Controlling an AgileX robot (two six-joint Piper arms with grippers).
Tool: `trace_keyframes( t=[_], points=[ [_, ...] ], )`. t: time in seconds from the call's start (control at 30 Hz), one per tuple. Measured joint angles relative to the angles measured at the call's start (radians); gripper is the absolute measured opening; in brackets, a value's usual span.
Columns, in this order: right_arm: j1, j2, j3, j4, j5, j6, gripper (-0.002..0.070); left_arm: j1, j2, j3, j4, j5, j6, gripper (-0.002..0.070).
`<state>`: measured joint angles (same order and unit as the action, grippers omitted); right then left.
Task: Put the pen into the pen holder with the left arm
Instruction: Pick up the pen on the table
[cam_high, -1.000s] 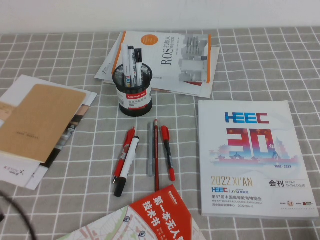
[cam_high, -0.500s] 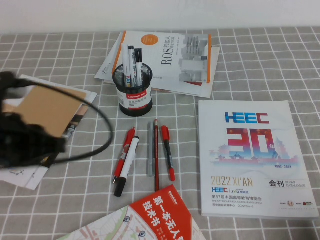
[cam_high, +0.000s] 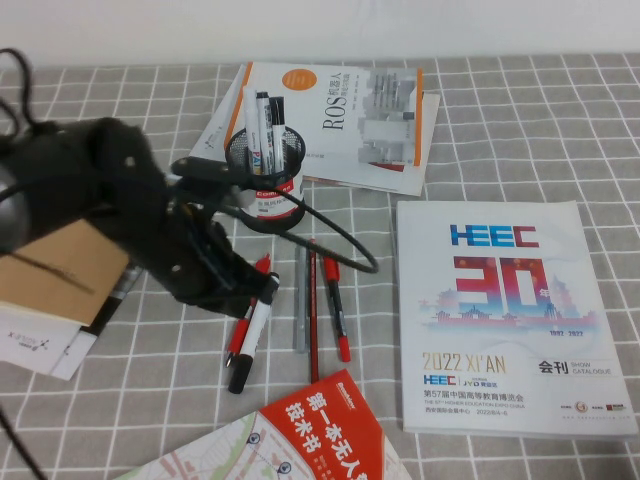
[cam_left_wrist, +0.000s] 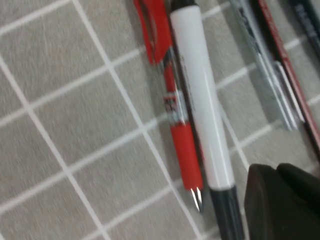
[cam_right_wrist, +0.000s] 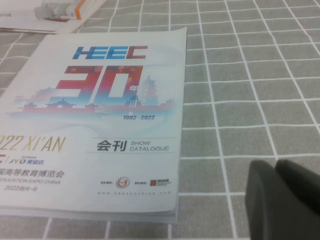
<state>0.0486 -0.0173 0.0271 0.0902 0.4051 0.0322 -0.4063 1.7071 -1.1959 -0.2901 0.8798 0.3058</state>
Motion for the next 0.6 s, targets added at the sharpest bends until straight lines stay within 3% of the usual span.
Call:
trace_keyframes(
  t=[0.3,0.53,0.6],
  points=[
    [0.0,0.0,0.0,0.0,0.0,0.0,-0.0013,-0.006,0.072,-0.119,0.082,0.025,-0.032,0.0001],
    [0.0,0.0,0.0,0.0,0.0,0.0,-0.0013,-0.006,0.172,-0.221,0.117,0.116,-0.025,0.0197],
    [0.0,0.0,0.0,0.0,0.0,0.0,-0.0013,-0.006,0.197,-0.233,0.134,0.119,-0.041,0.0221]
  ],
)
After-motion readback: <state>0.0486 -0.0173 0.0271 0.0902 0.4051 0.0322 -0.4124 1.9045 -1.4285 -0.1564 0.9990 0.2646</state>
